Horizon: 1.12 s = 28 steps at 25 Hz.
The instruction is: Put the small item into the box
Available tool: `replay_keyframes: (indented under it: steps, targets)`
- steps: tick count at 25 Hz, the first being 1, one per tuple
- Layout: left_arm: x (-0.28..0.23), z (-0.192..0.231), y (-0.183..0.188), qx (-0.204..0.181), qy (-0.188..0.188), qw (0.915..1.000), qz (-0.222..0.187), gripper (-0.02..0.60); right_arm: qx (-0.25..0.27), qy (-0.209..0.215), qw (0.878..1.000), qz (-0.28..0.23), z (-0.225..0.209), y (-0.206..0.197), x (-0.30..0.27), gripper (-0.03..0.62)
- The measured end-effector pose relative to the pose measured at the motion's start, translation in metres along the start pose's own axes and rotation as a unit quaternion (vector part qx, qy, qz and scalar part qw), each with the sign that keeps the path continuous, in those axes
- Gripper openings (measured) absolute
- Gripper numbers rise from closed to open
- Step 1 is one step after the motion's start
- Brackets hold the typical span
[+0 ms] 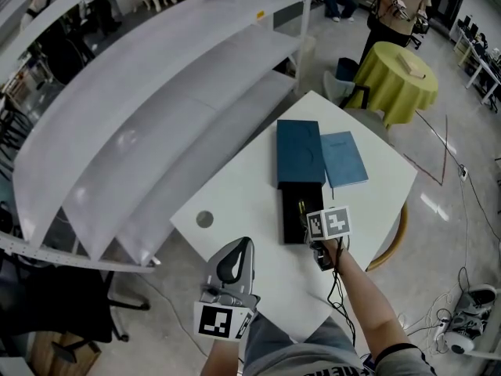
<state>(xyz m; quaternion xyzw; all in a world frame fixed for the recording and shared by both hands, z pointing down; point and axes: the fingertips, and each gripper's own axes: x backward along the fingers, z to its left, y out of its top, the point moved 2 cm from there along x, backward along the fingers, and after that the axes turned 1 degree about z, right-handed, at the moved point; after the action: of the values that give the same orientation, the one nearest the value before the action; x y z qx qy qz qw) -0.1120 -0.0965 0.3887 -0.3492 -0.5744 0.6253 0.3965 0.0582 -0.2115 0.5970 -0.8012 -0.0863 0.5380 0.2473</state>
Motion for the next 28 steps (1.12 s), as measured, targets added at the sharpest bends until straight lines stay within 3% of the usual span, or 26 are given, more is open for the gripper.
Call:
replay_keyframes:
  steps: [10,28]
  targets:
    - [0.009,0.008,-0.005,0.004,0.007,0.9999,0.006,0.015,0.040,-0.024,0.997,0.066,0.003,-0.005,-0.023,0.057]
    - [0.022,0.022,-0.011,0.008,0.022,0.9996,0.014,0.015,0.044,-0.055,0.994,0.089,0.004,-0.007,-0.043,0.058]
